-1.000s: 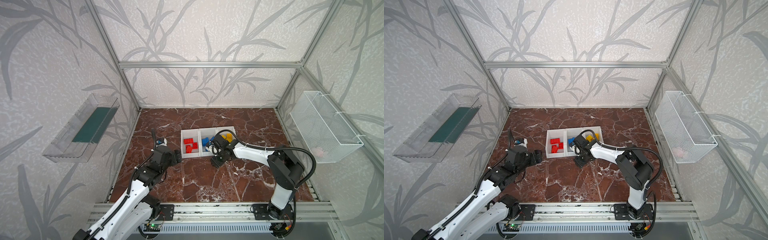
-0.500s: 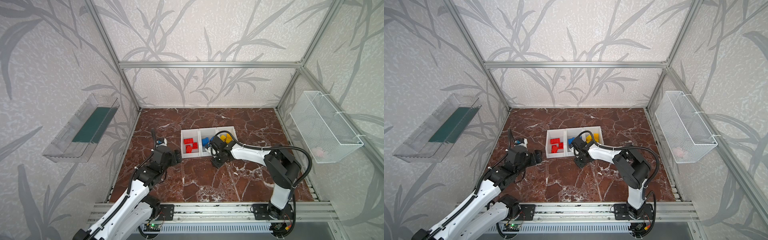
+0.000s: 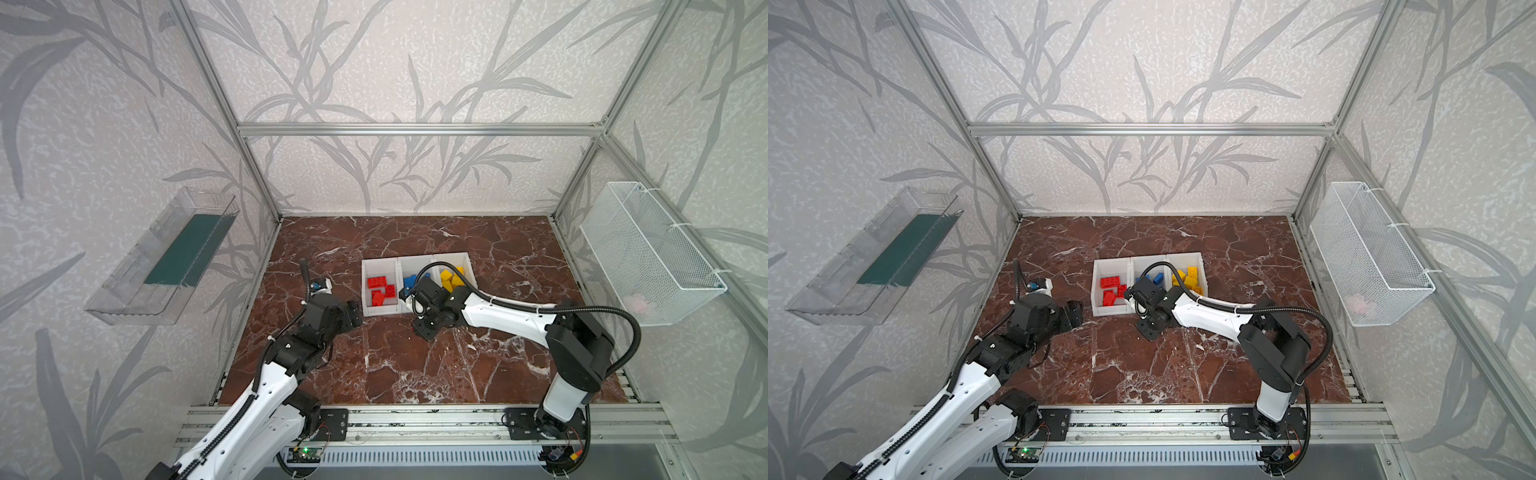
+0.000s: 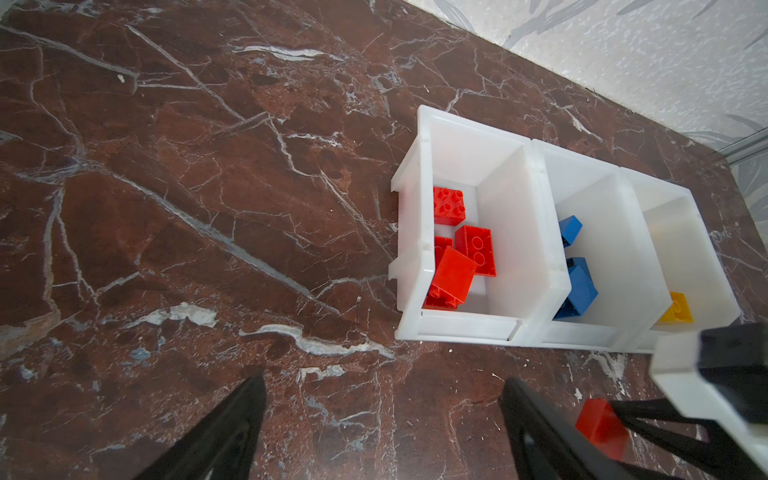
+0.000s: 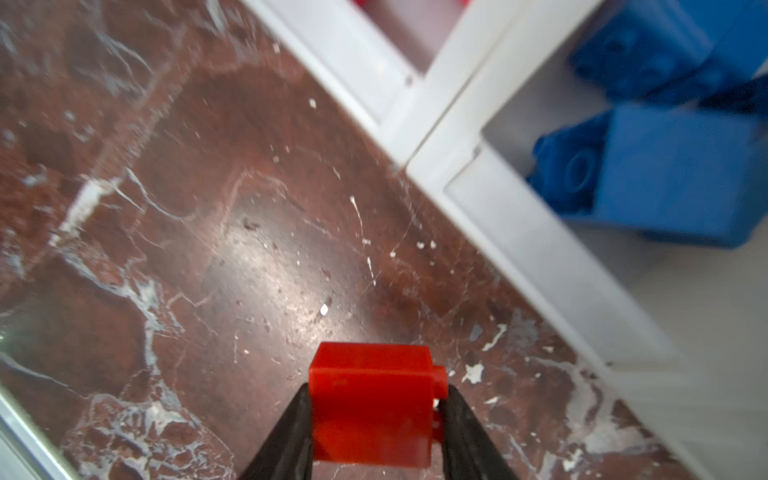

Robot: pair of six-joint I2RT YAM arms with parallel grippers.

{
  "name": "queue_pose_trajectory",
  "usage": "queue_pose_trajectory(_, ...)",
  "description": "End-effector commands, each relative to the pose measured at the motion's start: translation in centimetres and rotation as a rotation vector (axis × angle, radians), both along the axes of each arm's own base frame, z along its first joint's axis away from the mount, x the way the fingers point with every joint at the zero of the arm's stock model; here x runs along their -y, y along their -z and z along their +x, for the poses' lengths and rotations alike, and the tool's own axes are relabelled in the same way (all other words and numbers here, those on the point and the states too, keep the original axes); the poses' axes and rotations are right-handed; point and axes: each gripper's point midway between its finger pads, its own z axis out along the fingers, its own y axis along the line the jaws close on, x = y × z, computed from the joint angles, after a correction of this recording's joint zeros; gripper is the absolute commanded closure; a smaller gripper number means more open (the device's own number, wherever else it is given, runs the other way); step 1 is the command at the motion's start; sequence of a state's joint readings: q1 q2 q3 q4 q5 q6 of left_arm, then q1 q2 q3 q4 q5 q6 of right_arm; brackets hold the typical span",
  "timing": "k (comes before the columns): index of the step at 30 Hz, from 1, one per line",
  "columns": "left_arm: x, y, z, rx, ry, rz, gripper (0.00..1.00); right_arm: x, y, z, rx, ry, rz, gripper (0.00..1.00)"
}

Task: Sort the legos into containers by color
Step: 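Grasp the last red brick with the right gripper while the left withdraws, then carry the red brick with the right gripper into the red compartment, release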

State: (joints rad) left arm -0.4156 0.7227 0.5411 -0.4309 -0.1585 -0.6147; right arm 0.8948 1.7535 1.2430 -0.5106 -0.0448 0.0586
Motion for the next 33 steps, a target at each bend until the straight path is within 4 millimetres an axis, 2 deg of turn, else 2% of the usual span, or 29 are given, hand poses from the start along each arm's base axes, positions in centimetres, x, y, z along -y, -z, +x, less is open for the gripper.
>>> queue_pose_trajectory(1,-1.2,0.8,-0.8,-0.009,-0.064,-0.004,0.09,-2.5,-5.5,2.2,0.109,-0.026,0.101,0.67)
queue_pose_trajectory(3,-1.3,0.8,-1.0,-0.003,-0.070,-0.010,0.09,-3.9,-6.3,3.6,0.143,-0.032,0.115,0.67)
queue_pose_trajectory(6,-1.3,0.7,-1.0,0.002,-0.068,-0.015,0.09,-5.4,-6.2,5.8,0.173,-0.014,0.091,0.67)
queue_pose_trajectory(9,-1.2,0.6,-1.0,-0.001,-0.062,-0.020,0.09,-6.3,-4.8,8.2,0.171,0.055,0.058,0.67)
queue_pose_trajectory(12,-1.1,0.7,-1.0,-0.007,-0.063,-0.023,0.09,-7.4,-3.5,9.7,0.146,0.096,0.058,0.67)
queue_pose_trajectory(14,-1.2,0.8,-1.1,-0.010,-0.065,-0.023,0.09,-7.7,-3.1,10.4,0.139,0.127,0.053,0.60)
queue_pose_trajectory(16,-1.3,0.8,-1.2,-0.010,-0.072,-0.026,0.09,-7.6,-3.3,11.0,0.132,0.155,0.051,0.43)
queue_pose_trajectory(19,-1.5,0.9,-1.3,-0.002,-0.083,-0.032,0.09,-7.7,-4.8,11.0,0.150,0.150,0.090,0.36)
queue_pose_trajectory(25,-1.2,0.7,-0.8,0.023,-0.087,-0.049,0.09,-6.3,-7.8,10.2,0.218,0.156,0.150,0.31)
queue_pose_trajectory(28,-1.4,0.1,-0.5,0.042,-0.093,-0.037,0.09,-4.7,-9.8,9.9,0.274,0.189,0.174,0.30)
queue_pose_trajectory(31,-1.7,-1.1,-0.1,0.083,-0.096,-0.012,0.09,-2.7,-13.0,9.4,0.354,0.215,0.248,0.29)
queue_pose_trajectory(33,-2.0,-2.4,0.3,0.124,-0.102,0.008,0.09,-0.5,-15.8,9.0,0.432,0.247,0.304,0.28)
